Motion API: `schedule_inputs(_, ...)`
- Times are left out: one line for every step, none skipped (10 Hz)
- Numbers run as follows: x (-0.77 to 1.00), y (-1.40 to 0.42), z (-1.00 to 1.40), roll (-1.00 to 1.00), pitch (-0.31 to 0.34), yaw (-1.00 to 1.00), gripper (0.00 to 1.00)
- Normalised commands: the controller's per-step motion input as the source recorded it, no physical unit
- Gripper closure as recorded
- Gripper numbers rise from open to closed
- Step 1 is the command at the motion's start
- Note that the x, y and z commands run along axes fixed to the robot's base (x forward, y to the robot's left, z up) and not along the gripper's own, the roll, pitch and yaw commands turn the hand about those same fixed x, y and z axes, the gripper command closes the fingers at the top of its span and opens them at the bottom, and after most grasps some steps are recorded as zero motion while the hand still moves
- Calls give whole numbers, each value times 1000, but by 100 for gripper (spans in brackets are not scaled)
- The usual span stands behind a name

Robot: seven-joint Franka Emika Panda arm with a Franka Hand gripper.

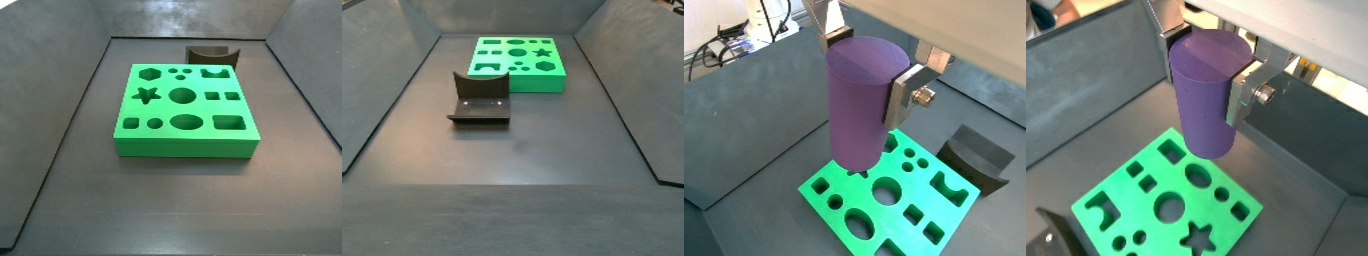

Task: Insert the round object.

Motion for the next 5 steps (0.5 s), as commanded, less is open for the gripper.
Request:
schedule_inputs(209, 340, -1000, 36, 0, 0, 100)
schedule_inputs(211, 351, -1000, 46, 0, 0, 100)
schedule_inputs(229, 371, -1000, 54, 0, 0, 100)
schedule_inputs(203, 417, -1000, 74, 0, 0, 100)
schedule_inputs(20, 551, -1000, 129, -1, 0, 100)
